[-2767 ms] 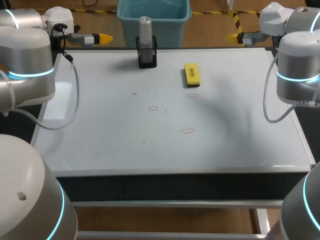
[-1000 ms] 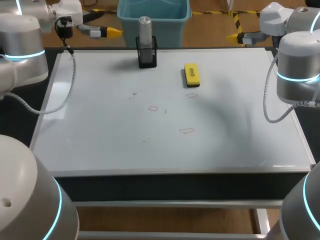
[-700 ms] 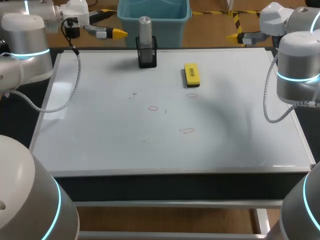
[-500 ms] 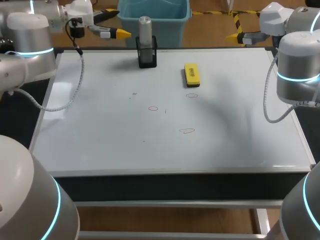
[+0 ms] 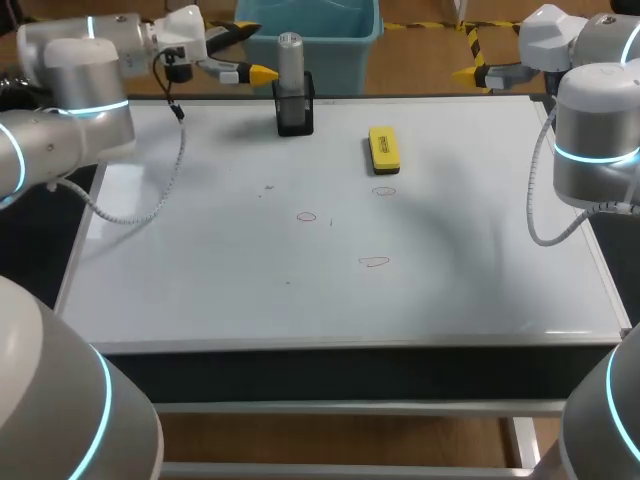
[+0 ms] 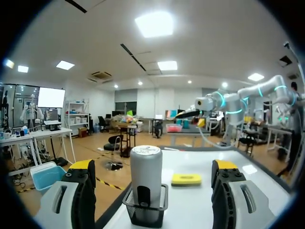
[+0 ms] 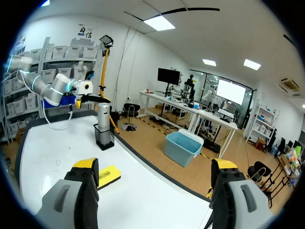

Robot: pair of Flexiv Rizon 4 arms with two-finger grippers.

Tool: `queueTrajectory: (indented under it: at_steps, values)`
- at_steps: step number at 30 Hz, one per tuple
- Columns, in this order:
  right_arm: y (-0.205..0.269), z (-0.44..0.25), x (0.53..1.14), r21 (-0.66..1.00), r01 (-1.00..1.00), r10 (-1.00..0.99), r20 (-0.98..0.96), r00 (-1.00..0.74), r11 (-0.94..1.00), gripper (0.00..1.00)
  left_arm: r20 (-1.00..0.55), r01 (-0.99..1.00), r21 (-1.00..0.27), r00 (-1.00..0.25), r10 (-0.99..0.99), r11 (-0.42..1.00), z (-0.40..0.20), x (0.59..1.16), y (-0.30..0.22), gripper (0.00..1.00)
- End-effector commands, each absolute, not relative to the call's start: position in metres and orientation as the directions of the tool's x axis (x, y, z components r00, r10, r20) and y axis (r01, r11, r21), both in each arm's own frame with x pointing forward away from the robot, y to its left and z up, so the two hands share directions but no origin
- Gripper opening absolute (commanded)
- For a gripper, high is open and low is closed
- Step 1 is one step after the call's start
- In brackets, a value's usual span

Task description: Pick up the inspection probe, press it on each red-marked spot on the whiteboard one by one, put down the probe, pick up the eraser, and wipe off all the red marks.

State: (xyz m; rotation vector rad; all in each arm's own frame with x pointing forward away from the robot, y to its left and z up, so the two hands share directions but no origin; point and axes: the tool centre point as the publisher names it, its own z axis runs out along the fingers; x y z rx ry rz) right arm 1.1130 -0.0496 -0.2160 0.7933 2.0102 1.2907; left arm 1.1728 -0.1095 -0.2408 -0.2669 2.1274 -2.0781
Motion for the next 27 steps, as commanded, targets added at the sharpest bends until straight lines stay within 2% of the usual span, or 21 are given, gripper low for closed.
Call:
queueTrajectory:
  at_steps: [1,27]
  values:
    - [-0.05,-0.216,1.113,0.925,0.157,0.755,-0.174,-0.632,0.345,1.0,0.009,-0.014,-1.0,-0.979,-0.205,0.021,-0.25,1.186,-0.116,1.0]
    - [-0.05,-0.216,1.113,0.925,0.157,0.755,-0.174,-0.632,0.345,1.0,0.04,-0.043,-0.999,-0.967,-0.251,0.007,-0.278,1.213,-0.158,1.0]
